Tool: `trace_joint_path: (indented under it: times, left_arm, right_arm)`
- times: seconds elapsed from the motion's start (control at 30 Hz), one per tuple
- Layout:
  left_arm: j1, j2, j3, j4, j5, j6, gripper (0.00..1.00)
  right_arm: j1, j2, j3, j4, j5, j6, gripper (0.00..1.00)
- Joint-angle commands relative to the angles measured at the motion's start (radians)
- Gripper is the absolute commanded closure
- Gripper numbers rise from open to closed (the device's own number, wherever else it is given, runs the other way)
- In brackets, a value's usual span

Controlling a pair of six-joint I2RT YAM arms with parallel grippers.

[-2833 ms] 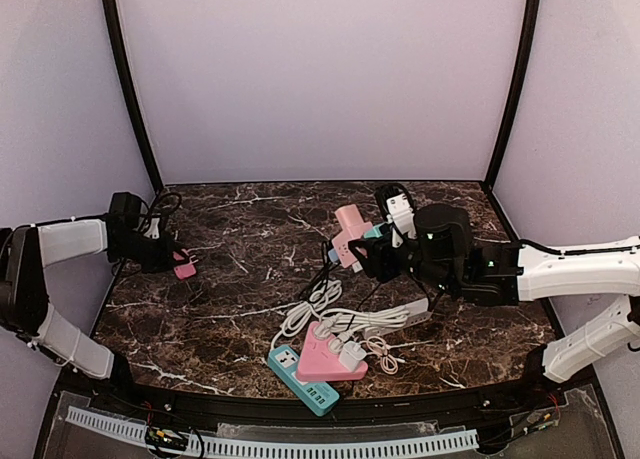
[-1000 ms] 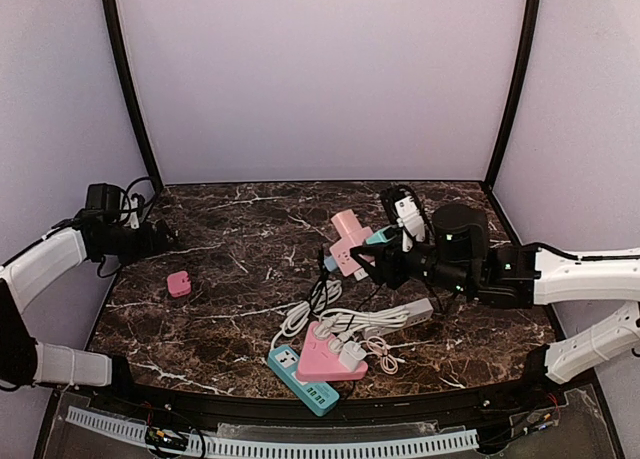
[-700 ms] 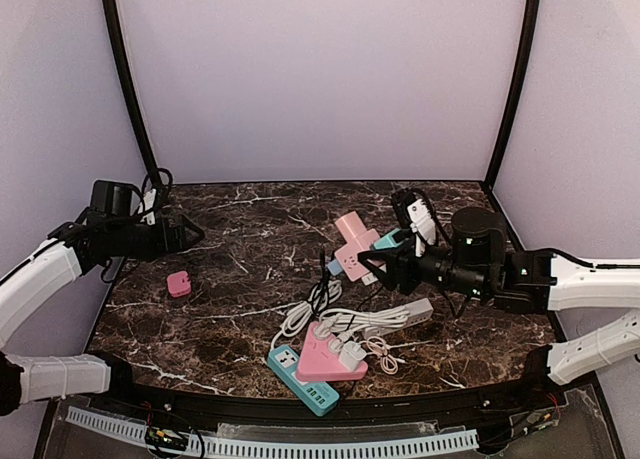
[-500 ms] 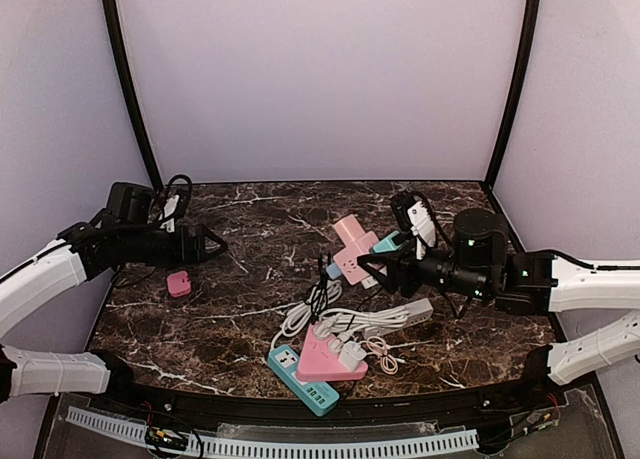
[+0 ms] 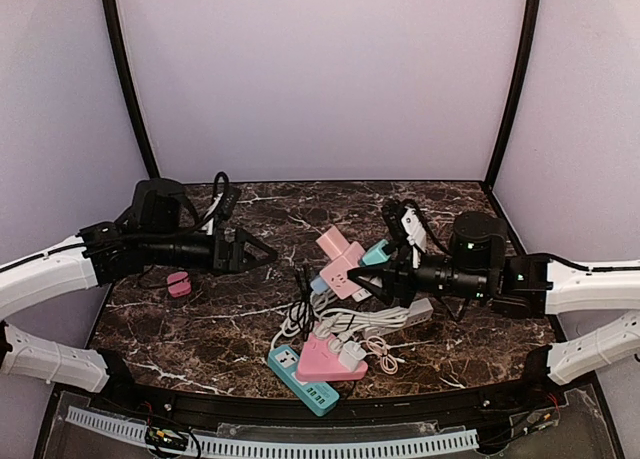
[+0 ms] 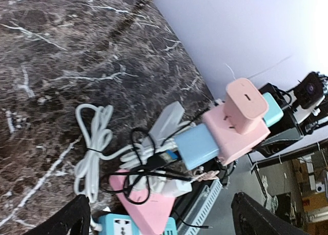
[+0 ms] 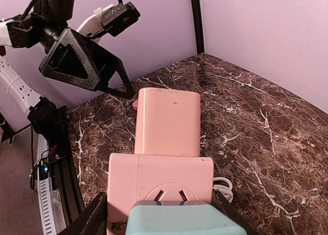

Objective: Pull the plug off the socket
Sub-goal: Remove the plug from the socket.

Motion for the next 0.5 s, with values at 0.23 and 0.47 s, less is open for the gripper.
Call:
trace_joint_path:
  times: [0.23, 0.47]
  left_arm:
    - [-0.171, 0.072, 0.013, 0.304, 0.03, -0.102, 0.05]
    - [-0.18, 0.079, 0.014, 0.352, 0.028, -0.136, 0.04]
  right_arm:
    - [0.033, 0.037, 0.005, 0.161, -0.061, 0.039, 1.0]
    - [0.033, 0.036, 0.009, 0.15, -0.062, 0.037, 1.0]
